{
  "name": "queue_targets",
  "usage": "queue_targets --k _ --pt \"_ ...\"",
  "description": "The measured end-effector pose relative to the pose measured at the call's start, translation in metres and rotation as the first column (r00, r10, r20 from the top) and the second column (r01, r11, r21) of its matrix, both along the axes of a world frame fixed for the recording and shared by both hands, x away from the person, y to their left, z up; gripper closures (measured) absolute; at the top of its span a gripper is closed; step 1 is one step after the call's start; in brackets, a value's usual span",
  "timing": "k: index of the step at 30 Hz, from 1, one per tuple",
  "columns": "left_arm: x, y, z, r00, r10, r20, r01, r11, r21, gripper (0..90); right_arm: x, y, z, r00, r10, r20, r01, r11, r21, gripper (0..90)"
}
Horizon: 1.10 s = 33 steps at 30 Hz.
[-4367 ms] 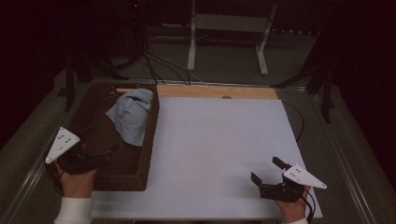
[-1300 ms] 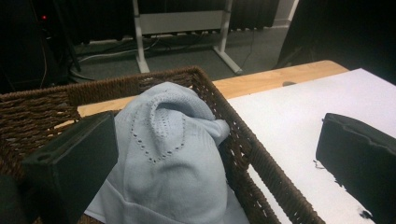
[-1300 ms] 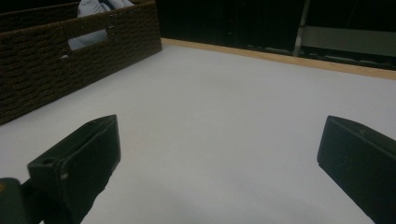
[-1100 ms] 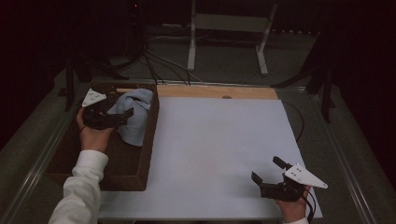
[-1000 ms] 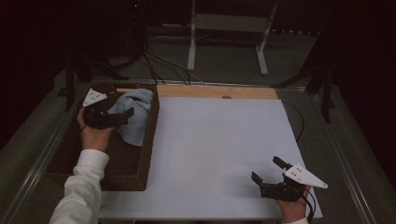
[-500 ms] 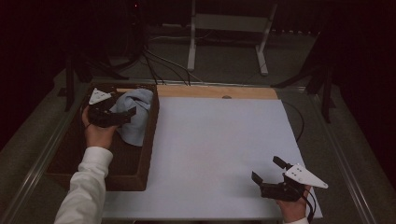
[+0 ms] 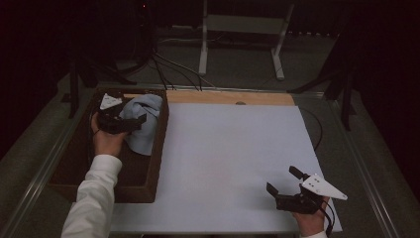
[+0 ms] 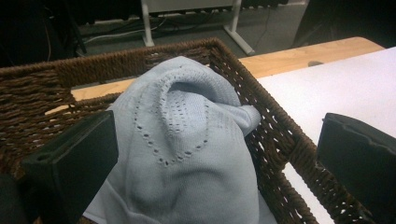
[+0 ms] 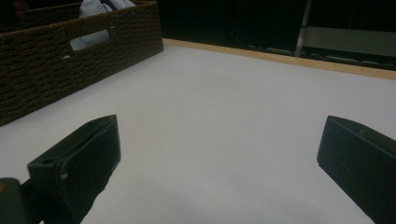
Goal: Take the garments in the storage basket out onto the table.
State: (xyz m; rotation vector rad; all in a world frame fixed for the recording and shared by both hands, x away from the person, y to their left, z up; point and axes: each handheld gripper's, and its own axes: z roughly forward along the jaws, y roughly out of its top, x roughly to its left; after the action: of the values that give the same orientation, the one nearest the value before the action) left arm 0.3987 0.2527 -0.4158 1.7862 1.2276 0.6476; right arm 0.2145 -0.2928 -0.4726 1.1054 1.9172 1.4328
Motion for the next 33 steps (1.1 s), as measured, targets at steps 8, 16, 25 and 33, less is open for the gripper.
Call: queue_targets --k 8,16,25,33 --pt "0.009 0.000 -0.008 0.9996 0.025 -0.014 -0.025 0.9997 0.008 0.1 0.000 -0.001 0.000 1.0000 -0.002 -0.001 0.002 1.000 0.002 0.0" --pt "0.017 0.002 -0.017 0.9979 0.048 -0.043 -0.049 0.9988 0.000 0.1 0.000 -0.001 0.000 1.0000 -0.001 0.001 0.001 1.000 0.002 0.0" --pt "0.025 0.000 -0.028 0.9907 0.049 -0.127 -0.048 0.9988 0.005 0.1 0.000 -0.002 0.001 1.0000 -0.002 0.002 0.002 1.000 0.002 0.0" --pt "0.031 -0.006 -0.035 0.9660 0.078 -0.246 -0.063 0.9958 0.067 0.1 0.000 -0.002 0.001 1.0000 -0.002 0.003 0.002 1.000 0.002 0.0"
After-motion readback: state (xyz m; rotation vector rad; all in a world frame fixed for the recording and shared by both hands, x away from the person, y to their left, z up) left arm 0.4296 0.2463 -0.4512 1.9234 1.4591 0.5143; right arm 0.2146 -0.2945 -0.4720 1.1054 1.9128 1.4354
